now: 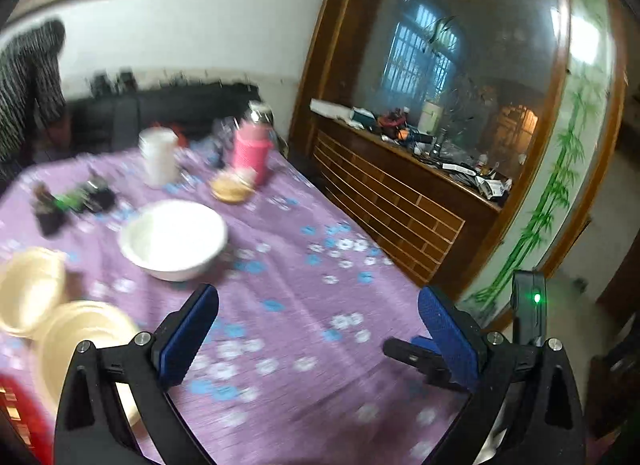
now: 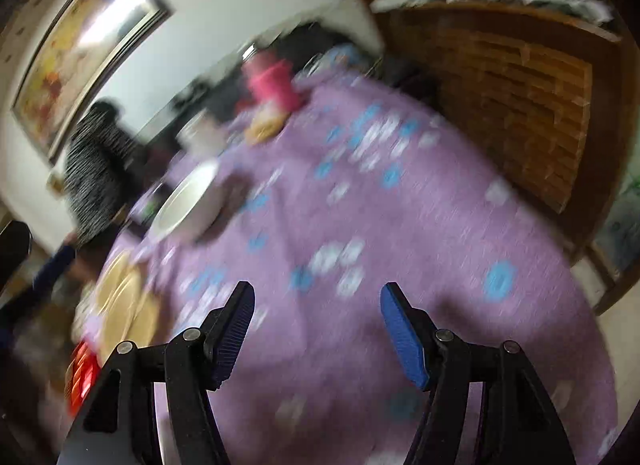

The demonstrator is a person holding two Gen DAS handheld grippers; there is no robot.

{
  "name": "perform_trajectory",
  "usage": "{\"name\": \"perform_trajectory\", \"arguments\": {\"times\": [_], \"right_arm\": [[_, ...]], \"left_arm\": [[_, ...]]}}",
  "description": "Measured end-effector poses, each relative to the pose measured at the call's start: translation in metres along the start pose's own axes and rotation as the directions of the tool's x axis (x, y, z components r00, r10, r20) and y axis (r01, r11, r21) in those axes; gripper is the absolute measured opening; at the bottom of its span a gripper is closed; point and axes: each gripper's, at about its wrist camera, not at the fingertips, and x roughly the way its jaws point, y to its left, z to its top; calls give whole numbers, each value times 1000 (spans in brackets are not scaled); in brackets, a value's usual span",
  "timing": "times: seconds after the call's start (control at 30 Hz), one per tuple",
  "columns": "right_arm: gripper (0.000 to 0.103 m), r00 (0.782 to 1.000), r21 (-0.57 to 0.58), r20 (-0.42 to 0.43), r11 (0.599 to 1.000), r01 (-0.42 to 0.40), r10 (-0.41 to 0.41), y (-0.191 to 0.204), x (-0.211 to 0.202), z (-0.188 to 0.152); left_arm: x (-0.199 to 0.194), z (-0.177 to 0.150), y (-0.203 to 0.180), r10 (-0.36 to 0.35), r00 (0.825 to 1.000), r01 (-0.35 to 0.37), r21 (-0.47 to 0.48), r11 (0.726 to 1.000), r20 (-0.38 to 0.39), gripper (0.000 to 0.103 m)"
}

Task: Organize plates and bowls
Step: 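Carry the white foam bowl with the right tool toward the red plates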

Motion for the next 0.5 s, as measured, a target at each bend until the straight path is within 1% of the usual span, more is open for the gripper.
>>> {"name": "perform_trajectory", "arguments": {"times": [0.07,0.1,0.17,0.23,0.3,0.33,0.37,0.43,0.5], "right_arm": [[70,993,-17,-74,996,-93,91,9,-2,-16],[70,988,-29,-101,992,-124,120,13,-1,-23],[70,974,-55,-147,982,-180,171,26,1,-41],[70,961,-70,-181,972,-224,209,38,4,-55],[70,954,-93,-202,965,-243,221,50,9,-65],[70,953,-106,-211,964,-246,220,55,12,-69],[70,950,-121,-225,961,-248,217,60,14,-74],[70,945,-137,-247,958,-253,215,67,18,-83],[70,942,-152,-264,956,-253,207,73,20,-90]], "left_arm": [[-27,-15,14,25,999,-25,7,1000,-29,100],[-33,-21,21,28,999,-29,-6,1000,-43,100],[-50,-39,46,44,995,-50,-74,996,-88,100],[-59,-57,72,54,990,-75,-156,985,-132,100],[-65,-75,97,73,983,-112,-238,965,-166,100],[-68,-86,108,99,977,-148,-269,952,-186,100],[-68,-93,113,110,974,-163,-280,946,-198,100],[-67,-107,121,101,968,-171,-310,935,-229,100],[-60,-118,124,68,958,-165,-340,926,-279,100]]}}
